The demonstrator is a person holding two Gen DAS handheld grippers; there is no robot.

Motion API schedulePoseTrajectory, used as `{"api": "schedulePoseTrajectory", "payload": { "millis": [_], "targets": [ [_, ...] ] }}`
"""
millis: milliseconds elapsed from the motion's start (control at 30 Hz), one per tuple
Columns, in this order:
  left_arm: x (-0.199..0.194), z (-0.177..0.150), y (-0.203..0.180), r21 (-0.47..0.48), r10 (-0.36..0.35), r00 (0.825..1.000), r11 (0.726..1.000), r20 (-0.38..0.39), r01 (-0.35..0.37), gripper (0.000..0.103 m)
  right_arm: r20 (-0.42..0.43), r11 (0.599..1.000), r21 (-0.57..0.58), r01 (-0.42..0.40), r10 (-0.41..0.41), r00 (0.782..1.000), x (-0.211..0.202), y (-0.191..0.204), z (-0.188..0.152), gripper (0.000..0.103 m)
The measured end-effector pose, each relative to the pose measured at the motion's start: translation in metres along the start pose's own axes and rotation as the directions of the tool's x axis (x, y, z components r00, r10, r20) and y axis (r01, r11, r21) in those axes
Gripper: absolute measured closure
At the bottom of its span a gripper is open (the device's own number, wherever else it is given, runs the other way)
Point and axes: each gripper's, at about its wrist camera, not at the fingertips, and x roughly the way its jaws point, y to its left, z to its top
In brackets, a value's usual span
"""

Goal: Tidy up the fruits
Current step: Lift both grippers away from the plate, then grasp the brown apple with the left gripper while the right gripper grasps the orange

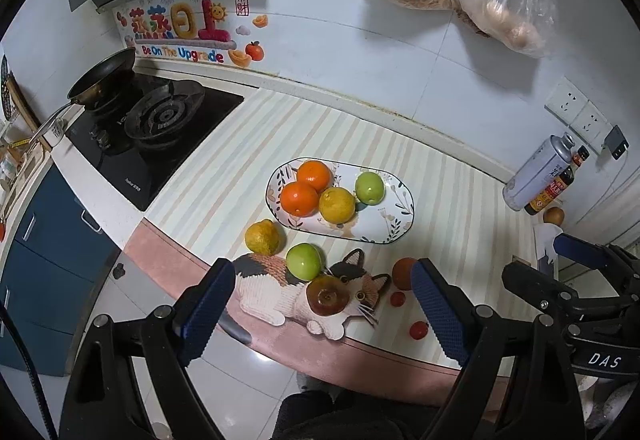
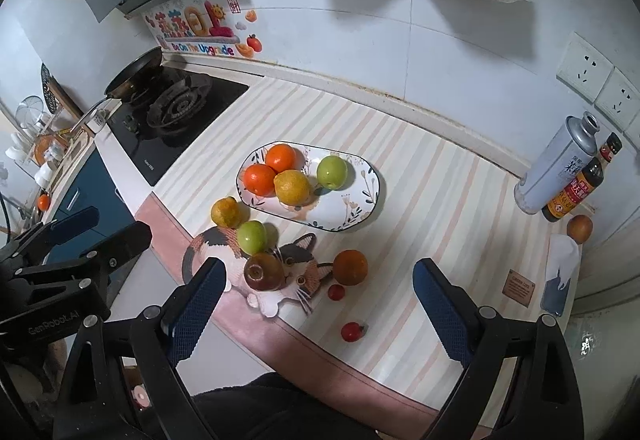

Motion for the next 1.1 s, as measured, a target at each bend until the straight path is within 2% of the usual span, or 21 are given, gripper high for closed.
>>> {"api": "schedulePoseTrajectory", "payload": {
  "millis": [333,400,433,600,700,800,933,1100],
  "targets": [
    [0.003,0.002,0.002,-0.003,-0.013,1.0,1.0,-0.007,0.013,0.013,-0.015,0.997,0.063,-0.033,0.034,0.999,0.013,-0.012,-0.001,0.006],
    [0.011,0.004,0.003,-0.001,-0.014,1.0,1.0,-0.028,0.014,0.01,-0.029,0.995,0.091,-0.044,0.047,0.998,0.024,-0.018,0.0,0.006],
    [0.019,0.005,0.004,0.001,-0.003,0.999,1.0,-0.044,0.003,0.0,-0.043,0.994,0.103,-0.045,0.05,0.998,0.031,-0.021,0.0,0.006],
    [0.061,0.003,0.012,-0.007,0.04,0.992,0.999,-0.117,-0.041,0.0,-0.112,0.982,0.179,-0.052,0.073,0.991,0.081,-0.045,-0.003,0.006],
    [0.099,-0.006,0.012,-0.006,0.053,0.979,0.998,-0.196,-0.055,0.0,-0.177,0.973,0.228,-0.039,0.081,0.981,0.123,-0.063,-0.009,0.006],
    [0.14,-0.018,0.009,0.004,0.057,0.958,0.998,-0.281,-0.058,0.0,-0.243,0.964,0.265,-0.018,0.085,0.966,0.169,-0.079,-0.015,0.007],
    [0.189,-0.035,-0.001,0.021,0.054,0.924,0.999,-0.38,-0.05,0.0,-0.319,0.954,0.299,-0.007,0.107,0.942,0.222,-0.091,-0.022,0.007],
    [0.242,-0.053,-0.008,-0.011,0.014,0.875,1.0,-0.484,-0.022,0.0,-0.388,0.949,0.317,-0.003,0.132,0.912,0.274,-0.091,-0.028,0.017]
  ]
}}
